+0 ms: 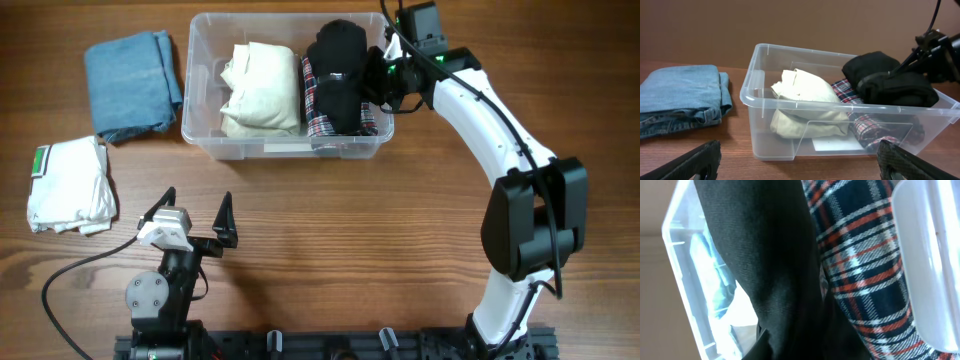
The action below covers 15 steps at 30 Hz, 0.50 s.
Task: Pack container
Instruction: 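Lay the black garment on top of the plaid shirt in the bin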
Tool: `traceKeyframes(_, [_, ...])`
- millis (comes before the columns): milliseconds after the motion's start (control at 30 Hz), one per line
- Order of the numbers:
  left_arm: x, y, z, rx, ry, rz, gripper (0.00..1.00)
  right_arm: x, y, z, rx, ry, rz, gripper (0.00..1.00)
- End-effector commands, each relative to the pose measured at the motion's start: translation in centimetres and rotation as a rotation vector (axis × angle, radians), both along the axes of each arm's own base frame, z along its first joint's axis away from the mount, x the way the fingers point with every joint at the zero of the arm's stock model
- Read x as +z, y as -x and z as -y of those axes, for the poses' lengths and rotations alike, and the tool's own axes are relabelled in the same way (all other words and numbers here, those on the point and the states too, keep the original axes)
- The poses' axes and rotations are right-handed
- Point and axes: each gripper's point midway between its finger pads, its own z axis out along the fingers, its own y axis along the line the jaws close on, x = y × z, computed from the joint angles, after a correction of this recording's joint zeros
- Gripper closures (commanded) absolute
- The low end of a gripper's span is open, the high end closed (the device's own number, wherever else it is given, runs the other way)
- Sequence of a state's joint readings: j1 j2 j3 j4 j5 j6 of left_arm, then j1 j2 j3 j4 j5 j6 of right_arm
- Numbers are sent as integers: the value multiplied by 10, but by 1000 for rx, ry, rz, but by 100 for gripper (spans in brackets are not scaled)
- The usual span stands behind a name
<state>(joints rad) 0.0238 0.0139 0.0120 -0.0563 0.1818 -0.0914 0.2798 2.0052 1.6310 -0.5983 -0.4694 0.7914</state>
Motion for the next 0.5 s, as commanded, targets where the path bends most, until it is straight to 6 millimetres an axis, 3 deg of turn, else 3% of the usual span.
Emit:
traceKeyframes(0, [-2, 0, 0, -2, 6, -2, 0, -3, -4, 8, 38, 81, 62, 37])
traceKeyframes(133, [-2, 0, 0, -2, 6, -2, 0, 5, -4, 19, 163, 161, 150, 28])
traceKeyframes(200, [-2, 0, 0, -2, 6, -2, 0, 23, -7, 30, 199, 237, 229, 27])
traceKeyframes(267, [-2, 0, 0, -2, 6, -2, 0, 54, -8, 38, 237, 311, 343, 24])
traceKeyframes(367, [-2, 0, 0, -2, 6, -2, 0, 85, -4, 38, 245, 327, 429, 25])
traceKeyframes(433, [-2, 0, 0, -2, 6, -2, 0, 92, 3, 31, 278, 333, 449, 46])
traceKeyframes(467, [-2, 0, 0, -2, 6, -2, 0, 92, 6, 23, 304, 334, 457, 64])
